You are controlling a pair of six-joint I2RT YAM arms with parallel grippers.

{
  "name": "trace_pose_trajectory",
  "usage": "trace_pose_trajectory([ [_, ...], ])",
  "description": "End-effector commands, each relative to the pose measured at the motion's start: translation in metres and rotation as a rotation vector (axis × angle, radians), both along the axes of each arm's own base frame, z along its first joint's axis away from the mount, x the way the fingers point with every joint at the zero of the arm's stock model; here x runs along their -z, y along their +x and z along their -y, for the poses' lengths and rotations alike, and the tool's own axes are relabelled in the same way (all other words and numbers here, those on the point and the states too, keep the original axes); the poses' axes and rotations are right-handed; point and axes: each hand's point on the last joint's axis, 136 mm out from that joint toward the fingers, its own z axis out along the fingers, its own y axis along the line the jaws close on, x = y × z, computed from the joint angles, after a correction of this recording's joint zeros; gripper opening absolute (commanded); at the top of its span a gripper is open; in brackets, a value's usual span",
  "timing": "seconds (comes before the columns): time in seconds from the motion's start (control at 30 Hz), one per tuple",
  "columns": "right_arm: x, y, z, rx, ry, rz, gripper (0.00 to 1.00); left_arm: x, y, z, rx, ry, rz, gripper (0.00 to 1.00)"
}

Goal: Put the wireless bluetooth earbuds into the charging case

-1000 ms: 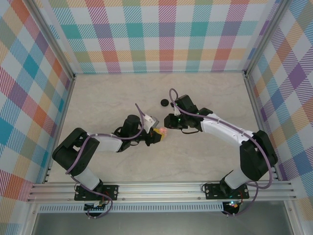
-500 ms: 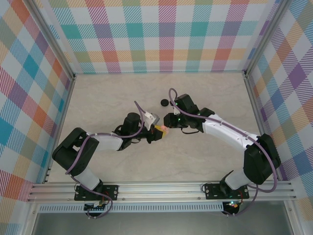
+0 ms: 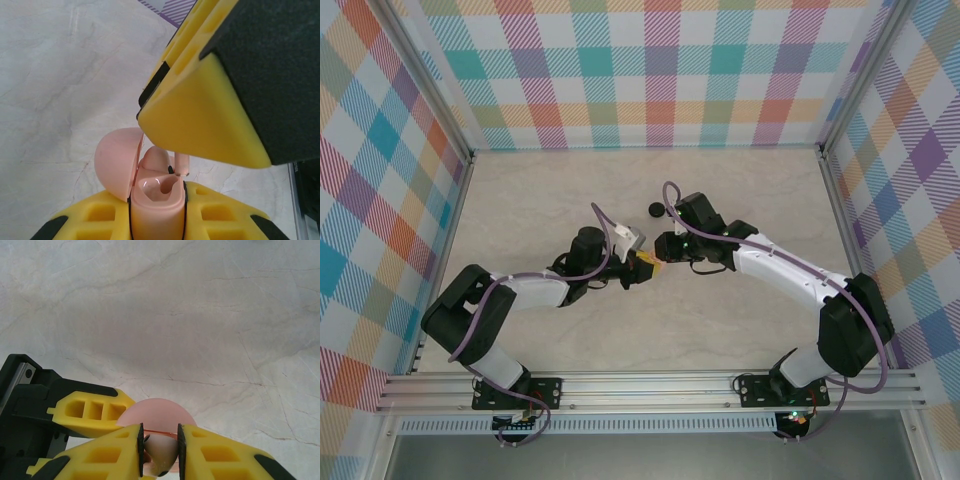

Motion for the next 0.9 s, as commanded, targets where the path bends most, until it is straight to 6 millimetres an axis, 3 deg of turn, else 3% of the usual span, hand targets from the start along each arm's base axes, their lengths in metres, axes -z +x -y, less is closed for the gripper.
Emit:
trace_pose_trajectory([
  [0.0, -0.023, 0.003, -0.005, -0.014, 0.025, 0.052, 0.26, -0.024, -0.002, 0.007, 0.032, -0.042, 0.024, 0.10],
  [0.87, -0.013, 0.004, -0.005, 0.000, -0.021, 0.049, 0.27, -0.022, 0.000, 0.009, 0.031, -0.046, -0.017, 0.10],
])
